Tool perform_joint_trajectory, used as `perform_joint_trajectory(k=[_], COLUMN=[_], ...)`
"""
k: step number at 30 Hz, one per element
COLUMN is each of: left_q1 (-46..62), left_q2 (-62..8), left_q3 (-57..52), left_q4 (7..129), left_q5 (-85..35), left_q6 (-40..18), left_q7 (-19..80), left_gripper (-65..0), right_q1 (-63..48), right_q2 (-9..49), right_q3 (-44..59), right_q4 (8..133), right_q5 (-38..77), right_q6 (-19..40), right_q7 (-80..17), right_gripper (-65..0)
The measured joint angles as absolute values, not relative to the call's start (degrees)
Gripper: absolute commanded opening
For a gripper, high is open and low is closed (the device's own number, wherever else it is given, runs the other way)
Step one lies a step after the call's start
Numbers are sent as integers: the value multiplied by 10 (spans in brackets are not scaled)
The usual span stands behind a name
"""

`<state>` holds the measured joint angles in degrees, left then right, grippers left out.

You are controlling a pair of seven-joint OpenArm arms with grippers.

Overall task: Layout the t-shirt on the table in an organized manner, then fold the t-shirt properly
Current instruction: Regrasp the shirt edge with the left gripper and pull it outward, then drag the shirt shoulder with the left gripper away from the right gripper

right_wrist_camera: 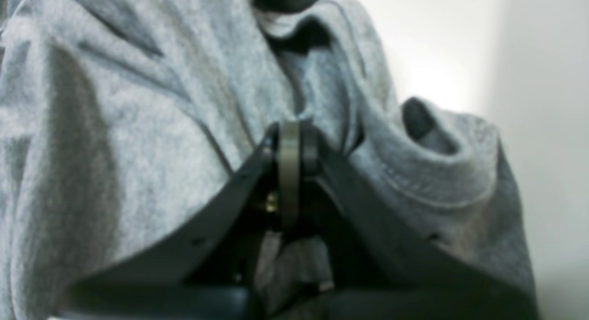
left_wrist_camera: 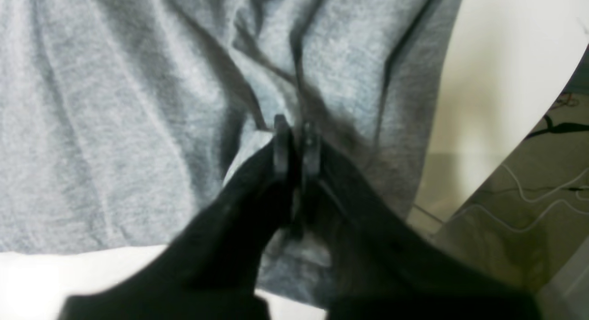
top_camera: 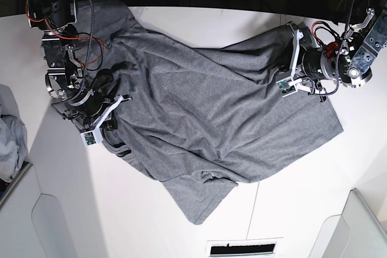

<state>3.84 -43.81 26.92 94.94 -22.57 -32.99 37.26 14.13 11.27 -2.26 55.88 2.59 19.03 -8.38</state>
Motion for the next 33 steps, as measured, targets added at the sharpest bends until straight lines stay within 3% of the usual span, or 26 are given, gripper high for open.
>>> perform_joint_trajectory(k=[5, 12, 19, 24, 33], left_q1=[51, 171, 208, 208, 208], left_q2=[-449, -500, -493, -494, -493], left_q3=[269, 268, 268, 267, 200], left_q4=[1012, 1177, 1187, 1187, 1194], left_q5=[-269, -303, -303, -303, -309], left_q6=[-324, -397, -397, -397, -397], left_q7=[436, 440, 441, 441, 415], left_gripper=[-650, -650, -646, -417, -409], right_q1=[141, 142, 164, 187, 227], right_q2=[113, 113, 122, 127, 127], right_q3=[-23, -23, -23, -21, 5], right_q4=[559, 559, 556, 557, 569], right_q5=[26, 19, 16, 50, 67], right_q6=[190, 190, 184, 181, 179], right_q7=[-85, -84, -104, -110, -110], right_gripper=[-650, -650, -650, -650, -650])
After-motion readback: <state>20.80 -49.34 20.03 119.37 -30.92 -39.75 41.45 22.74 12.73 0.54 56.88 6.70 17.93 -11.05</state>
